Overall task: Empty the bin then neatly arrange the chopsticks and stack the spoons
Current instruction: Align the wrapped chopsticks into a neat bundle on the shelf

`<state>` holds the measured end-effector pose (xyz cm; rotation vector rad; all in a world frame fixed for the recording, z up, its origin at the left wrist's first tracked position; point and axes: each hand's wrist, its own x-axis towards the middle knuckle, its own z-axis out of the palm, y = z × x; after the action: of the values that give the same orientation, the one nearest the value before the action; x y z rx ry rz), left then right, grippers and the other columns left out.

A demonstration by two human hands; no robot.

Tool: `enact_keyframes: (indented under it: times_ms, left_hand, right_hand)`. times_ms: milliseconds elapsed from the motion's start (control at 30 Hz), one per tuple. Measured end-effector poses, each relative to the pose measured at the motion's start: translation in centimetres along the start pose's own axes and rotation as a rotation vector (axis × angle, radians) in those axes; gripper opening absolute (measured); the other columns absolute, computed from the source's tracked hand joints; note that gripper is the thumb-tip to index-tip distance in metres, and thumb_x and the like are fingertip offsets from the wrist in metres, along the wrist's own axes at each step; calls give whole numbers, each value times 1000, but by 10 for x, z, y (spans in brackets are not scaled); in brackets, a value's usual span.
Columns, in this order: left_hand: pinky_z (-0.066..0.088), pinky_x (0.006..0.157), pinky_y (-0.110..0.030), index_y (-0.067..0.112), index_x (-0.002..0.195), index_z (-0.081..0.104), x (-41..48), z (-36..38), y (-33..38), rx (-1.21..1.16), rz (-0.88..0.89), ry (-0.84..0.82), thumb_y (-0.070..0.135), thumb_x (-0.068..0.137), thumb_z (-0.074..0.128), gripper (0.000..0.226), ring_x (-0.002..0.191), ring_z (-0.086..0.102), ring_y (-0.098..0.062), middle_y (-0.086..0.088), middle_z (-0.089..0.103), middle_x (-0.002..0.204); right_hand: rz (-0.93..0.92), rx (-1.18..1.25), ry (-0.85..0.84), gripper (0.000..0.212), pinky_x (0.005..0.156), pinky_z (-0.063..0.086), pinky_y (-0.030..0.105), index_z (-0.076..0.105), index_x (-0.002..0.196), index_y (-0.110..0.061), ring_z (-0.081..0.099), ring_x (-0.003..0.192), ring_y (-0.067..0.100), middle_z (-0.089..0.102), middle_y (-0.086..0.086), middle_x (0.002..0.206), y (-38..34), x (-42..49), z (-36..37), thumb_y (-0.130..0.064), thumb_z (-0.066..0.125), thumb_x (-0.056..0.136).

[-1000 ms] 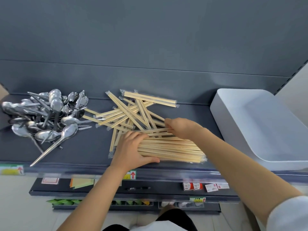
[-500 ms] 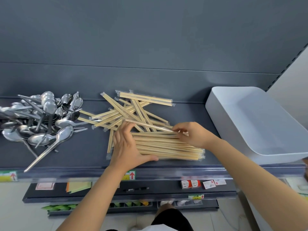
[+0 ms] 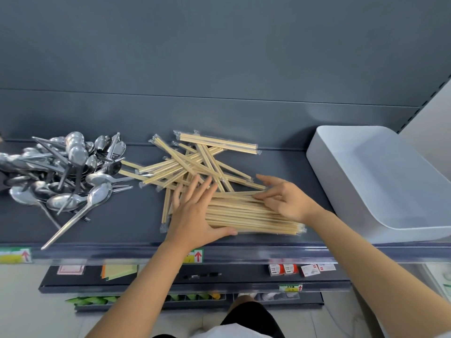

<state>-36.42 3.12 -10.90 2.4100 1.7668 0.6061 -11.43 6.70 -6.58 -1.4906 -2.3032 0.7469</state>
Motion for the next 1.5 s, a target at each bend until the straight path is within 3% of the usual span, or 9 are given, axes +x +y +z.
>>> enact_keyframes:
  times_ms: [133,233,367,600,733,967,1133,1267,1500]
  left_hand:
    - [18,110,-31,29,127,56,1,-1,0,-80,47,26,91,57,49,93,121,48,-12,12,57,129]
    - [27,102,-31,27,125,59,0,2,-1,-90,51,46,89,57,51,92,114,50,-14,11,60,123]
    - [38,98,-37,23,124,63,0,5,-1,-67,71,65,88,61,49,92,110,51,-15,8,62,120]
    - [41,97,-38,24,122,64,1,6,-1,-60,82,65,85,62,54,86,115,45,-14,7,56,125]
    - [41,97,-35,23,121,64,2,4,0,-23,93,84,87,63,51,87,113,44,-12,7,58,121]
    - [41,103,-38,20,123,63,2,7,0,-42,98,41,88,67,45,90,116,53,-15,5,58,128]
    - [44,94,-31,22,123,63,2,9,-2,-81,83,40,87,66,49,88,106,57,-15,8,62,118]
    - [37,96,-29,24,128,60,1,7,-1,-77,53,9,87,63,49,92,109,53,-14,8,60,121]
    - [28,103,-26,32,135,52,6,8,-6,-152,-9,-94,89,57,53,97,117,48,-13,12,54,128]
  right_hand:
    - [107,-48,137,28,91,34,17,67,116,-15,53,117,16,60,-1,127,-5,20,5,-22,47,98]
    - [131,-225,-10,29,94,41,28,64,121,-18,57,109,21,64,-1,121,-8,32,5,-25,46,99]
    - [176,-135,-115,31,91,44,31,67,113,-17,56,104,21,63,-1,109,-12,40,4,-34,44,100]
    - [151,-129,-122,57,72,44,32,55,90,-15,53,80,17,55,-3,86,-30,35,17,-71,40,85]
    - [0,-252,-84,55,70,38,29,47,100,-19,49,82,16,52,-4,91,-35,22,28,-70,51,80]
    - [-243,-379,-8,82,92,43,34,53,127,-20,56,107,21,60,-1,118,-21,16,36,-81,28,79]
    - [-250,-252,176,73,89,46,35,61,121,-17,58,104,21,65,2,111,-42,28,31,-71,24,89]
    - [-86,-116,227,56,90,44,34,55,126,-17,51,114,20,61,3,117,-53,74,12,-59,42,92]
    - [49,-384,29,43,102,34,41,36,141,-11,43,126,33,46,13,139,-37,156,2,-24,42,99]
